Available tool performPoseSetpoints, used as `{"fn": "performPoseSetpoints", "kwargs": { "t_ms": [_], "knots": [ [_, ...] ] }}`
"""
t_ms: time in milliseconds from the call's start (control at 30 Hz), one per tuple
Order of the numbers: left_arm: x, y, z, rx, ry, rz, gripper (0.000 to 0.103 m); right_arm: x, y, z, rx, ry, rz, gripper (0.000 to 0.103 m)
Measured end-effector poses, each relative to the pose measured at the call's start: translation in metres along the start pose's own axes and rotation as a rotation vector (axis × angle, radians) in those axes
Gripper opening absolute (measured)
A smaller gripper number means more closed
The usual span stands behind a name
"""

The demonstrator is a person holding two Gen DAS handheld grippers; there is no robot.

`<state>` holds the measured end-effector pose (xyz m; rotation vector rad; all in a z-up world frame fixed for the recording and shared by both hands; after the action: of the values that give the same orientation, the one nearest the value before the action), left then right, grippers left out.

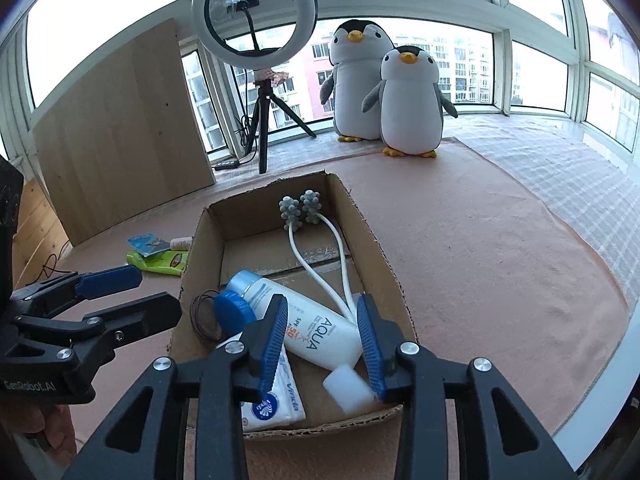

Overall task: Organize objects
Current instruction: 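Carry the cap and blue container into the cardboard box and open both grippers, then move the right gripper to the blue keychain card package and pick it up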

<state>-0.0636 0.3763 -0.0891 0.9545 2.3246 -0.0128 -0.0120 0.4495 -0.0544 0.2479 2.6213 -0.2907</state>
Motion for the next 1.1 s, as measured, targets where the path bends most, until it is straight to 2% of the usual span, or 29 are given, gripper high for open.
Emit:
{"fn": "performPoseSetpoints", "kwargs": {
  "t_ms": [133,267,333,433,467,533,667,733,800,900,967,1033,1067,1100],
  "knots": [
    [-0.028,-0.042,0.004,-0.05,0.029,-0.066,0.084,0.005,-0.026,-0.008,-0.027,0.003,-0.039,0.033],
    [-0.062,-0.091,0.015,-0.124,0.056,-0.145,0.084,0.013,-0.078,-0.011,-0.088,-0.011,-0.124,0.037],
    [-0.084,-0.119,0.023,-0.171,0.08,-0.186,0.084,0.018,-0.115,-0.008,-0.135,-0.024,-0.189,0.048],
    [-0.122,-0.161,0.044,-0.232,0.086,-0.238,0.084,0.03,-0.167,0.01,-0.194,-0.081,-0.235,0.056],
    [-0.133,-0.171,0.048,-0.241,0.095,-0.252,0.084,0.038,-0.191,0.017,-0.229,-0.105,-0.267,0.057],
    [-0.16,-0.196,0.058,-0.254,0.118,-0.31,0.084,0.058,-0.222,0.023,-0.347,-0.132,-0.254,0.058],
    [-0.204,-0.234,0.081,-0.364,0.16,-0.399,0.085,0.111,-0.277,0.005,-0.477,-0.138,-0.267,0.058],
    [-0.217,-0.245,0.094,-0.413,0.168,-0.421,0.085,0.136,-0.294,0.002,-0.509,-0.162,-0.297,0.058],
    [-0.224,-0.252,0.104,-0.439,0.165,-0.426,0.085,0.164,-0.307,0.008,-0.537,-0.228,-0.335,0.058],
    [-0.231,-0.26,0.109,-0.436,0.167,-0.439,0.085,0.195,-0.321,0.016,-0.53,-0.312,-0.375,0.058],
    [-0.236,-0.266,0.111,-0.44,0.172,-0.449,0.085,0.212,-0.326,0.02,-0.561,-0.328,-0.355,0.058],
    [-0.236,-0.273,0.114,-0.454,0.171,-0.459,0.085,0.224,-0.332,0.031,-0.583,-0.382,-0.356,0.058],
    [-0.236,-0.272,0.115,-0.46,0.168,-0.462,0.085,0.228,-0.336,0.036,-0.603,-0.394,-0.357,0.056],
    [-0.237,-0.273,0.115,-0.463,0.167,-0.465,0.085,0.229,-0.337,0.035,-0.611,-0.382,-0.351,0.051]
  ]
}}
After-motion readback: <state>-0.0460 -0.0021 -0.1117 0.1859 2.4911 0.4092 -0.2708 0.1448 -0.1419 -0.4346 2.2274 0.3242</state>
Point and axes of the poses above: each gripper's, at about its wrist camera, not at the fingertips, and x roughly the way its jaws point, y to its right, z to its underside, the point moved 10 cm from there along x, roughly the way its jaws point, and after that the axes turned 13 degrees about y, right-handed, at the moved point
